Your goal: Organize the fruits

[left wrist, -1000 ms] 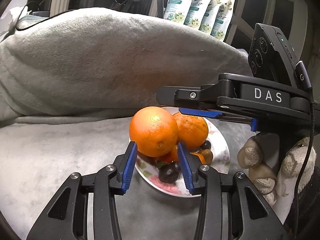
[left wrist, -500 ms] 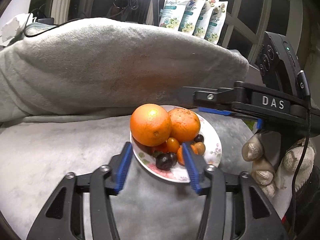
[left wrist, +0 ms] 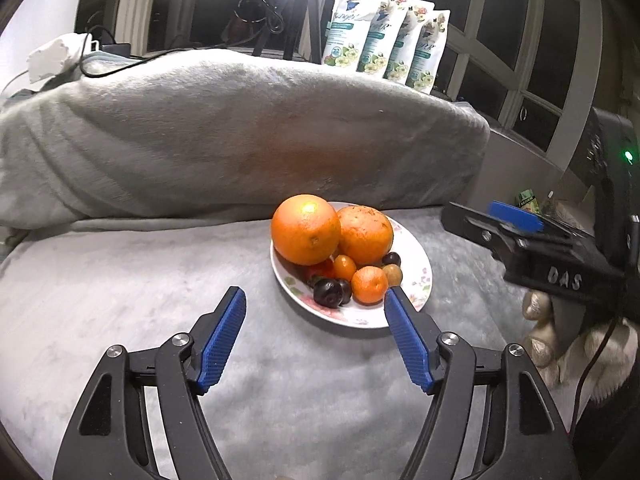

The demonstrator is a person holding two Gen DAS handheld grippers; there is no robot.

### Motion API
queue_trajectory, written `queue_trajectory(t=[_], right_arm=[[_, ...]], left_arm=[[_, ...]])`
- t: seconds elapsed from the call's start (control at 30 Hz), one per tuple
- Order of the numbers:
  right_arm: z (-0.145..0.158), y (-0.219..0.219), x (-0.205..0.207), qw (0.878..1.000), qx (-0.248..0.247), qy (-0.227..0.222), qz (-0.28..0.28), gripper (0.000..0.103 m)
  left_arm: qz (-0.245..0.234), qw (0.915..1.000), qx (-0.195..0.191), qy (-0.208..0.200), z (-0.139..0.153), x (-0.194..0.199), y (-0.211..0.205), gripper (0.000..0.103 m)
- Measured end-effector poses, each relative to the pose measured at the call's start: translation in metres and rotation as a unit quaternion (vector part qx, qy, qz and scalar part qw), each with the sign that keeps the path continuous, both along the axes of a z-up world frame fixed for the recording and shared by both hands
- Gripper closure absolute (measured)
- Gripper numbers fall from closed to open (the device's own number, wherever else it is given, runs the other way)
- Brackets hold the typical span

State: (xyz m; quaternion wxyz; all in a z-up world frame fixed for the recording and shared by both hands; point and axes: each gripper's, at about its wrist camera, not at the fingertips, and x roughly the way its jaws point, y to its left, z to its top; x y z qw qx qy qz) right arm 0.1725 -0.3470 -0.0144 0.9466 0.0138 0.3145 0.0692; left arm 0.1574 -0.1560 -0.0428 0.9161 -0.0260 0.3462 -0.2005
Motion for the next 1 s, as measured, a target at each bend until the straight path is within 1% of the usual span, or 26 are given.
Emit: queue_trajectory(t=[0.27,0.3,0.33,0.37,0.53,0.8,1.0], right_arm=[[0.001,-0.006,-0.031,0.997,-0.034,-0.017,-0.063,0.0],[0.001,-0.007,-0.034,0.997,-0.037,-0.019,-0.067,0.0],[0.001,-0.007,-0.037,0.997,-0.039,-0.02,-0.068,0.0],[0.001,-0.008,-0.039,0.997,-0.038,-0.022,-0.07,0.0],[0.006,-0.007,-0.049,0.996,-0.032,-0.029,-0.072,0.0],[0.011,-0.003,-0.057,0.997,-0.027,-0.038,-0.069,0.0],[0.012,-0.002,-0.061,0.997,-0.027,-0.037,-0.068,0.0]], left_arm=[[0.012,0.9997,0.019,-0.005,0.006,-0.018,-0.002,0.031],[0.012,0.9997,0.02,-0.006,0.006,-0.02,-0.002,0.03],[0.013,0.9997,0.019,-0.006,0.007,-0.022,-0.001,0.023],[0.014,0.9997,0.019,-0.007,0.007,-0.024,-0.001,0.021],[0.021,0.9995,0.016,-0.016,0.012,-0.031,0.001,0.021],[0.028,0.9992,0.02,-0.019,0.016,-0.037,0.004,0.021],[0.035,0.9988,0.023,-0.026,0.019,-0.041,0.006,0.021]])
